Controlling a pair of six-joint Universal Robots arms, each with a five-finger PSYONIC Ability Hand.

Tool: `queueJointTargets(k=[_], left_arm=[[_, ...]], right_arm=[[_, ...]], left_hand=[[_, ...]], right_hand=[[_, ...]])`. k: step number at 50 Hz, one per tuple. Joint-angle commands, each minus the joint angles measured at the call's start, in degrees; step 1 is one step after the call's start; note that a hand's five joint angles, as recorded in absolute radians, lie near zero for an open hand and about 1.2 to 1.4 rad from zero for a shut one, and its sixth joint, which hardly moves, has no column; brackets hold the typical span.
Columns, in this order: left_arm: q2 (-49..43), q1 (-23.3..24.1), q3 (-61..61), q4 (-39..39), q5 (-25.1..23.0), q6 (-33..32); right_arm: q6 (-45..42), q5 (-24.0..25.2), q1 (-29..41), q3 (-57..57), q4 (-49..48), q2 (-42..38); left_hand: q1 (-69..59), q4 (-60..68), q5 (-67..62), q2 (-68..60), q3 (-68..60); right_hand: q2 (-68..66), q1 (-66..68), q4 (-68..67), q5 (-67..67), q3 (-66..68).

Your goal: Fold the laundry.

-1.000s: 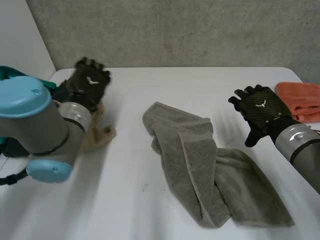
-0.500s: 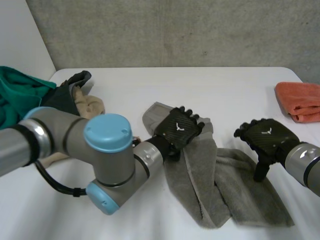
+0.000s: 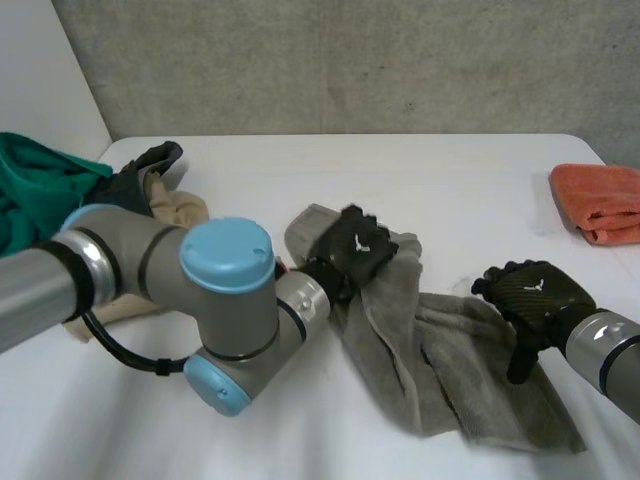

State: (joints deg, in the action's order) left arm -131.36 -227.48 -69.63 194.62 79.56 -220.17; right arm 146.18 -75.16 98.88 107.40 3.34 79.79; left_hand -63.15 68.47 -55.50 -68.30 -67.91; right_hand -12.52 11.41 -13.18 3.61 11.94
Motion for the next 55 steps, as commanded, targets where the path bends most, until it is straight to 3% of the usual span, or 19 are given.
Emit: queueJointTargets(k=[1, 7, 13, 22, 27, 35, 44, 55], left_arm=[[5.15, -0.16, -1.47, -0.47, 4.54, -0.44], [7.34, -0.16, -5.60, -2.14, 13.67, -0.61], [9.45, -0.16, -6.05, -2.06, 15.27, 0.00], [10.16, -0.77, -4.90, -1.88, 15.62, 0.09], [10.25, -0.95, -2.19, -2.06, 15.71, 3.42], [9.28, -1.92, 3.70, -2.58, 15.89, 6.07], [5.50, -2.80, 7.75, -2.67, 17.56, 6.16], [4.89, -5.78, 7.75, -2.67, 17.73, 6.42]], right_arm=[[1.82, 0.28, 0.26, -0.44, 6.06, 1.86], [12.79, 1.33, 2.18, 0.26, 5.71, 1.60], [20.02, 1.60, 8.42, -0.18, 4.22, -1.38], [19.76, 0.02, 15.46, 2.72, -1.84, -3.85], [19.67, -3.49, 16.95, 4.30, -6.15, -2.63], [19.85, -5.34, 17.48, 4.22, -5.81, 3.26], [20.47, -8.94, 24.86, 5.62, -6.94, 0.90], [13.09, -12.29, 26.27, 12.04, -19.60, -1.30]], left_hand=[[-16.85, 11.53, -14.50, -11.70, -12.09], [-16.85, 11.53, -14.50, -11.70, -12.09], [-16.85, 11.53, -14.50, -11.70, -12.09], [-16.85, 11.53, -14.50, -11.70, -12.09], [-16.85, 11.53, -14.50, -11.70, -12.09], [-16.85, 11.53, -14.50, -11.70, -12.09], [-16.85, 11.53, -14.50, -11.70, -12.09], [-16.85, 11.53, -14.50, -11.70, -12.09]], right_hand=[[2.52, -1.41, 3.18, -3.61, -1.94], [2.52, -1.41, 3.18, -3.61, -1.94], [2.52, -1.41, 3.18, -3.61, -1.94], [2.52, -1.41, 3.18, -3.61, -1.94], [2.52, -1.41, 3.18, -3.61, -1.94], [2.52, -1.41, 3.18, -3.61, -1.94], [2.52, -1.41, 3.18, -3.61, -1.94], [-11.52, 12.63, -10.86, 10.43, 12.10]])
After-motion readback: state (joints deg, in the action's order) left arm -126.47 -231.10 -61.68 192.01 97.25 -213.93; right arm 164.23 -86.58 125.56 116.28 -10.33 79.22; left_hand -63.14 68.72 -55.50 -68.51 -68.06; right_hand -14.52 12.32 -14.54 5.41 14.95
